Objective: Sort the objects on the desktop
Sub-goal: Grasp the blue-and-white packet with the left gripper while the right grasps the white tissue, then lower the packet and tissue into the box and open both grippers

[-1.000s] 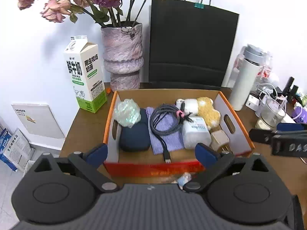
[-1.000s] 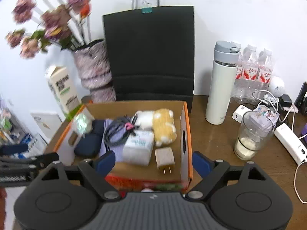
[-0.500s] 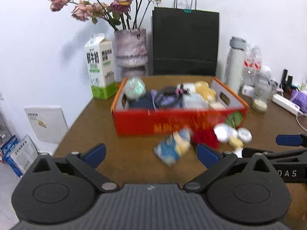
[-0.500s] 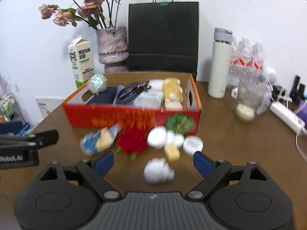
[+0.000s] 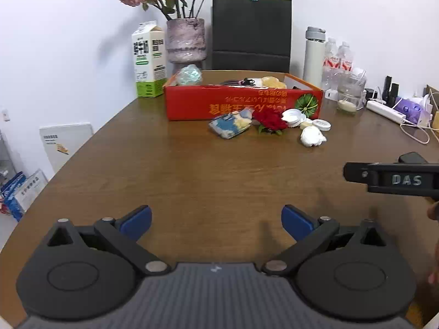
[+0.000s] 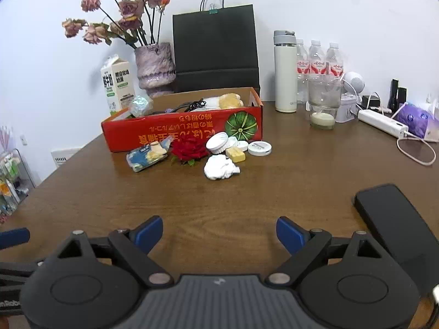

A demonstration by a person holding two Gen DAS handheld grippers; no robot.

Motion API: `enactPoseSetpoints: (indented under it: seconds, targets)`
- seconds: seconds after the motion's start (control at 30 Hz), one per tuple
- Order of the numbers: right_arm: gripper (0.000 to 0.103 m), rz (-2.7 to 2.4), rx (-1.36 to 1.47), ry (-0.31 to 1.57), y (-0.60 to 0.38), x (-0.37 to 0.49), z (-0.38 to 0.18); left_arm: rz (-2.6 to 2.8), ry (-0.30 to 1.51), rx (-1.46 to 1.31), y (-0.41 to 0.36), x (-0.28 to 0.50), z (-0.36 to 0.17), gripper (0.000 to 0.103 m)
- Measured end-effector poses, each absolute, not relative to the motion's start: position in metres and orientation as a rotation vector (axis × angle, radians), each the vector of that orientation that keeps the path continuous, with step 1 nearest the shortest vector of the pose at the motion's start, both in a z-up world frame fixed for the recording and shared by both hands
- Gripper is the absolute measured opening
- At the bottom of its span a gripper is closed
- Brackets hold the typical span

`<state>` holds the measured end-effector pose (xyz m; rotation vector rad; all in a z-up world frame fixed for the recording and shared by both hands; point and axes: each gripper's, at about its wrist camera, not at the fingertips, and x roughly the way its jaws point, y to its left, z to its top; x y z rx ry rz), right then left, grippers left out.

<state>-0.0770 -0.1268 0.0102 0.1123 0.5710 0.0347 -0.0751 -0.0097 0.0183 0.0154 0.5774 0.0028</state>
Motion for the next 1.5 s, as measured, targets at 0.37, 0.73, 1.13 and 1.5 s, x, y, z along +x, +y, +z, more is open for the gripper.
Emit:
enactPoseSetpoints:
  seconds: [0.37, 0.73, 1.13, 1.5]
  targets:
    - [0.088, 0.065, 0.078, 0.55, -0.125, -0.096, 0.018, -0.023, 0.579, 0.013, -0.009, -0.071, 0.024, 0.103]
    - [0.079, 0.083, 0.06, 0.659, -0.139, 0.022, 0.007, -0.205, 0.626, 0.037, 0.004, 0.085, 0.045, 0.098]
    - [0.021, 0.058, 0.05, 0.638, -0.134, 0.069, -0.011, -0.236, 0.656, 0.004, 0.007, 0.172, 0.002, 0.034]
    - [0.017, 0.037, 0.133, 0.604, -0.147, 0.038, 0.003, -0.215, 0.513, -0.118, 0.028, 0.11, 0.051, 0.008]
